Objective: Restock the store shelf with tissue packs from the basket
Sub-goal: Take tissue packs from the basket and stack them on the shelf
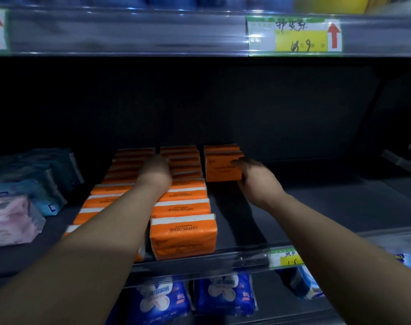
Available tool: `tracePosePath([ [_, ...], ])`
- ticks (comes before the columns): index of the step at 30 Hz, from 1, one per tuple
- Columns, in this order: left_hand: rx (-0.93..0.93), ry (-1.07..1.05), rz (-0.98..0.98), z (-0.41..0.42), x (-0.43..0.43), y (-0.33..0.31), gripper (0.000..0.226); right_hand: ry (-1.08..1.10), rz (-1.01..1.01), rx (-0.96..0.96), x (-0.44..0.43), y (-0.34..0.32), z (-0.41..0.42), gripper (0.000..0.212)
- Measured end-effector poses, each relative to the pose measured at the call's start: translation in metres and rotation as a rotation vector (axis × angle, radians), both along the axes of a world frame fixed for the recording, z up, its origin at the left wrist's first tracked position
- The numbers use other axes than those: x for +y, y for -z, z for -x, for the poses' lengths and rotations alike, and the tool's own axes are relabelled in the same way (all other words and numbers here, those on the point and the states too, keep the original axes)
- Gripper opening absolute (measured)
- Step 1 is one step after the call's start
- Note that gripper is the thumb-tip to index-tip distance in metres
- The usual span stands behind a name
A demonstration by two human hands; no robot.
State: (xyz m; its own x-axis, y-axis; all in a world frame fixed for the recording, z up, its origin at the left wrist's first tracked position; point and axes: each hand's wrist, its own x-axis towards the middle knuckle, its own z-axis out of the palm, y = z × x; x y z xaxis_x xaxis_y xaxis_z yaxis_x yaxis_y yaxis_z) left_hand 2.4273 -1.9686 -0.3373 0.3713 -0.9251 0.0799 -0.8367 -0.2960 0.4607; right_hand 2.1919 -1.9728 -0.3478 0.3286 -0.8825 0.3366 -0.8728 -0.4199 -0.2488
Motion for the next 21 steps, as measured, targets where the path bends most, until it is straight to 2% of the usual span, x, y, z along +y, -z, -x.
tracePosePath([
  [7,-0.129,0.060,-0.032,0.004,0.023,-0.005,0.028,0.000,0.010,0.012,0.014,-0.005,0.007,0.049],
  [15,-0.351,0.201,0.163,0.052,0.078,-0.021,0.031,0.022,-0.001,0.014,0.053,-0.021,0.035,0.054],
  [21,-0.325,0.406,0.179,0.118,0.117,-0.010,0.037,0.114,-0.049,0.037,0.111,-0.021,0.095,0.060],
])
